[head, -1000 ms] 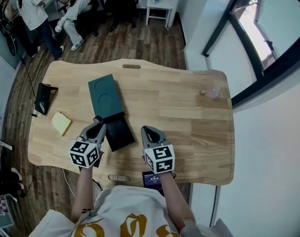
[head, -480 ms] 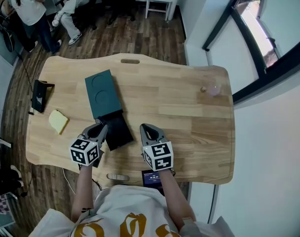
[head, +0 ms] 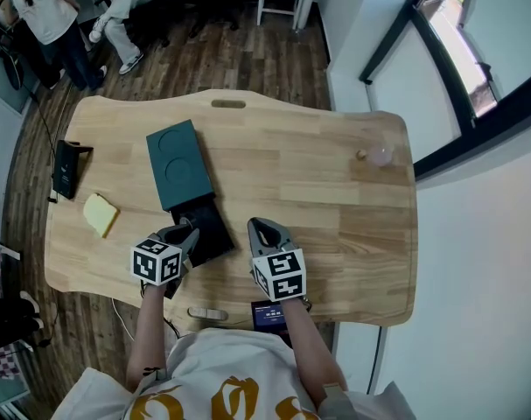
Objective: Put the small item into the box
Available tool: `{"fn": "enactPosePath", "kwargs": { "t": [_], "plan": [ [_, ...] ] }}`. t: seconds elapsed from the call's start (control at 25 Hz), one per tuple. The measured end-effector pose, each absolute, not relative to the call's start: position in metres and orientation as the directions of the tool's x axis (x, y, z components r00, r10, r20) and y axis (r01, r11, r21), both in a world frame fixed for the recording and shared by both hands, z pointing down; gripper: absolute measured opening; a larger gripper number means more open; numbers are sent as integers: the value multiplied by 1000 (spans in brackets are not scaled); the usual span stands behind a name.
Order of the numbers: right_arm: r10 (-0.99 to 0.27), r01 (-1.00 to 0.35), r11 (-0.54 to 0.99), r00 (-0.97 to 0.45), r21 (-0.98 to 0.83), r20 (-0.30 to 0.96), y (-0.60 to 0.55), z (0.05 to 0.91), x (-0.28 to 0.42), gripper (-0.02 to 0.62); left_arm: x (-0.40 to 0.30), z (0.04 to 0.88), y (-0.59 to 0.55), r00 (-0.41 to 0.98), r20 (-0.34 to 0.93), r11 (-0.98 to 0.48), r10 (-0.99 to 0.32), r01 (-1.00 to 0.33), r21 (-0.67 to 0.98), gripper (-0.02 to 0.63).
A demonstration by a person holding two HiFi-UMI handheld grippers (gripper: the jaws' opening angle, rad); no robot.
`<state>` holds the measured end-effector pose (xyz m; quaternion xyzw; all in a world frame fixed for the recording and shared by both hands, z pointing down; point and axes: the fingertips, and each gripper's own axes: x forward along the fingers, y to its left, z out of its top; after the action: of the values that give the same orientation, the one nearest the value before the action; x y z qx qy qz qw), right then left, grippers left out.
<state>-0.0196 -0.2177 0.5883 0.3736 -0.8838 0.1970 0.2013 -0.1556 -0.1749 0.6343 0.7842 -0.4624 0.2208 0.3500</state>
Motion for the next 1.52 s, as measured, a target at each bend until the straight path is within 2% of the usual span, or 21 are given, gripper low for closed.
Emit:
{"fn": "enactPosePath", "kwargs": {
  "t": [0.44, 0.92, 1.16, 1.52],
  "plan": [
    [-587, -763, 605, -621, -229, 519, -223, 606, -5, 5, -133, 668, -175, 502, 765, -364, -404, -855, 369, 37],
    [-565, -760, 598, -625, -254, 539, -225, 623, -3, 5, -132, 696, -175, 446, 867, -355, -221, -865, 355, 37],
    [-541, -728, 620, -667, -293, 513, -222, 623, -9, 5, -131, 698, -179, 444, 870, -359, -215, -864, 352, 37],
    [-542, -743, 609, -645, -276, 539, -220, 627, -2, 5, -125, 694, -181, 467, 861, -389, -201, -845, 368, 37]
  ]
}}
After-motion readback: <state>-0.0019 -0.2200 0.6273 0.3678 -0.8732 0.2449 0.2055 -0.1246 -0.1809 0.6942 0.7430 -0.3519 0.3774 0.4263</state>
